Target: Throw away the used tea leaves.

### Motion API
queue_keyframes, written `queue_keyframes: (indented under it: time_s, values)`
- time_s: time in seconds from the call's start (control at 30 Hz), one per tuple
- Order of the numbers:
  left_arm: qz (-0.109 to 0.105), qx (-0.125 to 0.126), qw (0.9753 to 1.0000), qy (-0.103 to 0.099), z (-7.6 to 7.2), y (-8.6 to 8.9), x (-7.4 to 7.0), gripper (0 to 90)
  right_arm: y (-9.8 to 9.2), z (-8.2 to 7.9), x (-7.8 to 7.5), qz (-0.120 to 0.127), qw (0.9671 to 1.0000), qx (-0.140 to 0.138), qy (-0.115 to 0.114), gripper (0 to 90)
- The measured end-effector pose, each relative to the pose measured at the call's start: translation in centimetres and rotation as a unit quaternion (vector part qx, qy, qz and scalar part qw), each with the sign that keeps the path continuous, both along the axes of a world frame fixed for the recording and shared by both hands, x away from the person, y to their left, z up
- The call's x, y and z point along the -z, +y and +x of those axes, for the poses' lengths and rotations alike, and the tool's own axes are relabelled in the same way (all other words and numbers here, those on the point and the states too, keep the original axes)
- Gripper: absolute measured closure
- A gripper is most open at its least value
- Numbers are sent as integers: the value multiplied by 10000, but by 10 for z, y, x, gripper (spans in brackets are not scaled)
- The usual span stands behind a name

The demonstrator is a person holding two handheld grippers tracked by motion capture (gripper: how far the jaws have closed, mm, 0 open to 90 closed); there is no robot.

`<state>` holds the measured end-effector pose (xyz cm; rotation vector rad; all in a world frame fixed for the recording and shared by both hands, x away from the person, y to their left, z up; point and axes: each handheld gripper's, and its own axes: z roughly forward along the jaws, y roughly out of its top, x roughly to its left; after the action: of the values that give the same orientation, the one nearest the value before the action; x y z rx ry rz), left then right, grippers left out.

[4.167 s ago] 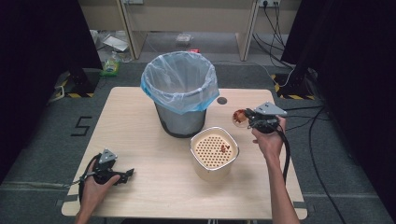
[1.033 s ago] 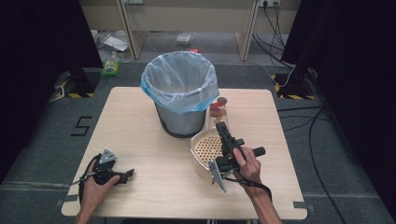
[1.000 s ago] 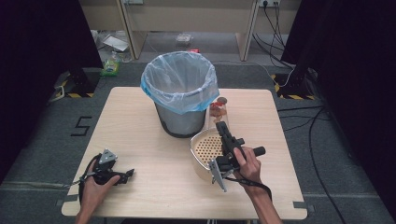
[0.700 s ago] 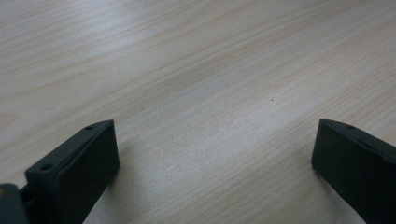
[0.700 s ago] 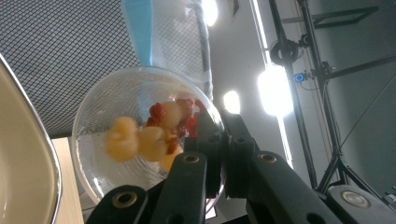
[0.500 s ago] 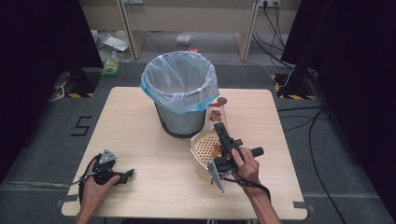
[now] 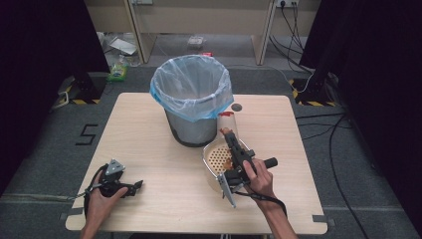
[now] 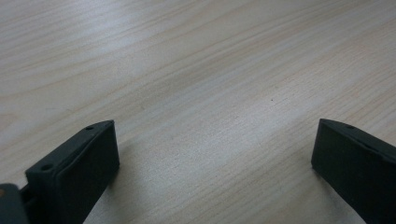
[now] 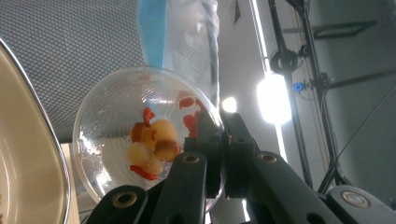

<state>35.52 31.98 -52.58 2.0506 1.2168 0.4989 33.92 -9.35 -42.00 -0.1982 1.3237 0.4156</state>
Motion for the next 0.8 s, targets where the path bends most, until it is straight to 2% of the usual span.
queue_keyframes:
  time_s: [0.07,0.13,0.23,0.3,0.4,0.47,0.53,0.57,0.63,0.67,0.8]
  values:
    - [14,-3,10000,-28,0,0,0,0,1,1,1,11,10000,33,46,877]
    - [1,0,10000,-2,0,0,0,0,1,1,1,-40,10000,37,4,877]
    - [8,-2,10000,-12,0,0,0,0,-1,-1,-3,40,9999,39,-87,877]
    - [6,-1,10000,-6,0,0,0,0,-4,1,-2,32,9999,92,-32,877]
    - [9,2,10000,-6,0,0,0,0,-6,-1,-7,144,9998,79,-62,877]
    - [10,2,10000,-5,0,0,0,0,-7,-1,-14,310,9995,50,50,876]
    - [11,3,10000,-5,0,0,0,0,-11,2,-19,733,9963,45,441,876]
    - [10,2,10000,-5,0,0,0,0,-12,3,-22,963,9933,35,635,876]
    - [11,3,10000,-5,0,0,0,0,-13,4,-28,1186,9887,21,916,875]
    - [11,2,10000,-6,0,0,0,0,-14,5,-32,1403,9838,-11,1113,876]
    - [11,2,10000,-6,0,0,0,0,-16,6,-45,1833,9712,-57,1521,875]
